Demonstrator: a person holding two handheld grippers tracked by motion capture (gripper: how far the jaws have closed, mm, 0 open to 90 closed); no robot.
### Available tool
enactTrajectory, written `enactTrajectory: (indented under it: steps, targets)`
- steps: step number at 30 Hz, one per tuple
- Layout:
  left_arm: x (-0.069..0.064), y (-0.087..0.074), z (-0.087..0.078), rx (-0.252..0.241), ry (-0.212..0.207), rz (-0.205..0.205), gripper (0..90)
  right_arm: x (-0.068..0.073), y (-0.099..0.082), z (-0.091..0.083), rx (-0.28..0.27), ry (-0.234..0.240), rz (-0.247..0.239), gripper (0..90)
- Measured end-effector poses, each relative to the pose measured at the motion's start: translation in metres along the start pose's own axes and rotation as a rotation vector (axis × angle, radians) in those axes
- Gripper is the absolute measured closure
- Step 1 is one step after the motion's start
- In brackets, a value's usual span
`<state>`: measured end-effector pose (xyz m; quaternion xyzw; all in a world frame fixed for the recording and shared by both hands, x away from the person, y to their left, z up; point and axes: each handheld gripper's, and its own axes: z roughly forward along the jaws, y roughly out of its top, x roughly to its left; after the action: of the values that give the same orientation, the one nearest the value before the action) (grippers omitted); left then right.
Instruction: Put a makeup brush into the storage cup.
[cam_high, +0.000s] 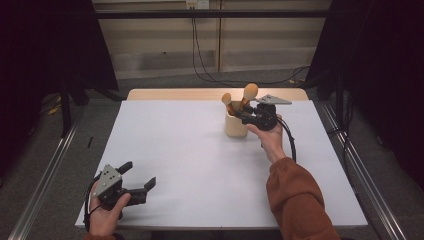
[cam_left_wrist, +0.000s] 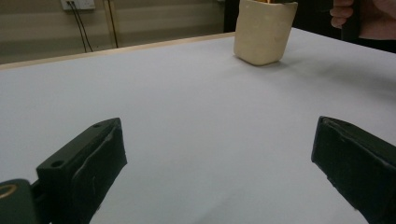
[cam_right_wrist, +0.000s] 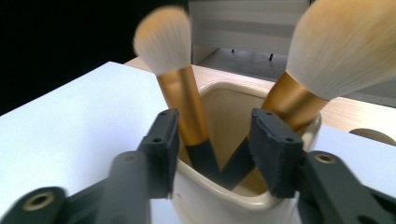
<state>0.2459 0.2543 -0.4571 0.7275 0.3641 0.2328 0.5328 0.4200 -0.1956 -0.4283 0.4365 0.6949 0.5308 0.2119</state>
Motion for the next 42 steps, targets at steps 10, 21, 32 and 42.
enactTrajectory:
  steps: [10, 21, 32, 42]
  targets:
    - [0.001, 0.0, 0.002, 0.001, 0.003, -0.005, 2.9, 0.006, 0.002, -0.001, 0.002, 0.019, -0.009, 27.1]
    - [0.001, 0.002, 0.007, 0.01, 0.001, -0.007, 2.9, 0.006, 0.001, -0.014, -0.012, 0.023, -0.003, 7.6]
    - [0.001, 0.001, 0.003, 0.003, 0.003, -0.001, 2.9, 0.005, -0.009, -0.031, -0.015, 0.0, -0.005, 5.4]
    - [0.001, 0.001, 0.001, -0.011, 0.002, -0.008, 2.9, 0.009, -0.018, -0.049, -0.083, -0.038, -0.015, 1.0]
